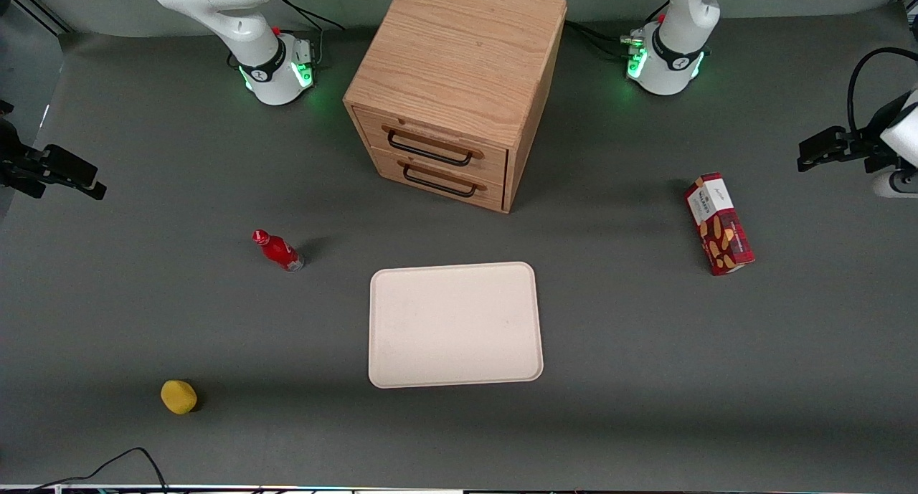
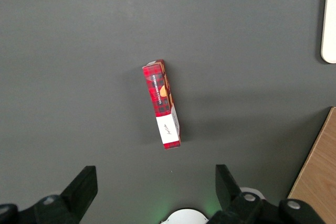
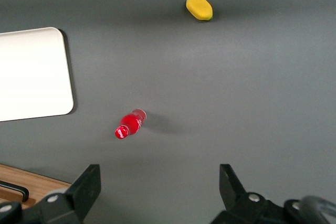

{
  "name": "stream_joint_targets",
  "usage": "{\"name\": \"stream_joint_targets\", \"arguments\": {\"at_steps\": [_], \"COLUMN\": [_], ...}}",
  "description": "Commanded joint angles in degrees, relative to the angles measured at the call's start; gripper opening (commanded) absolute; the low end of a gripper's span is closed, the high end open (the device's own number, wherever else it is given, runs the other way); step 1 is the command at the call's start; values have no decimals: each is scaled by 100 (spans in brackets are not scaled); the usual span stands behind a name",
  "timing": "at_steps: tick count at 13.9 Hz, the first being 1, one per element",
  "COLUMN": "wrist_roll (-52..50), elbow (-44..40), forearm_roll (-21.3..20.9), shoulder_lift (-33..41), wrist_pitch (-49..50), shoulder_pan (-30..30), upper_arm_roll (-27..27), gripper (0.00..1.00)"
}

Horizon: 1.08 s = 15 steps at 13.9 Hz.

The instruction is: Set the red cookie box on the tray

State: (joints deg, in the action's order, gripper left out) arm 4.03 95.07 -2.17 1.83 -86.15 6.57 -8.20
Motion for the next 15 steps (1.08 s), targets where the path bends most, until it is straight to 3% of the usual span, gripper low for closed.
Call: {"name": "stream_joint_targets", "arguments": {"at_steps": [1, 8, 13, 15], "wrist_roll": [-8, 159, 115, -191], "elbow": [-242, -69, 1871, 2261], "forearm_roll": [-134, -99, -214, -214], "shoulder_lift": [-121, -420, -123, -104], "wrist_pitch": [273, 346, -1479, -1913], "shoulder_pan": [-183, -200, -192, -200], "upper_arm_roll": [222, 161, -5, -23], "gripper": [100, 100, 100, 100]}}
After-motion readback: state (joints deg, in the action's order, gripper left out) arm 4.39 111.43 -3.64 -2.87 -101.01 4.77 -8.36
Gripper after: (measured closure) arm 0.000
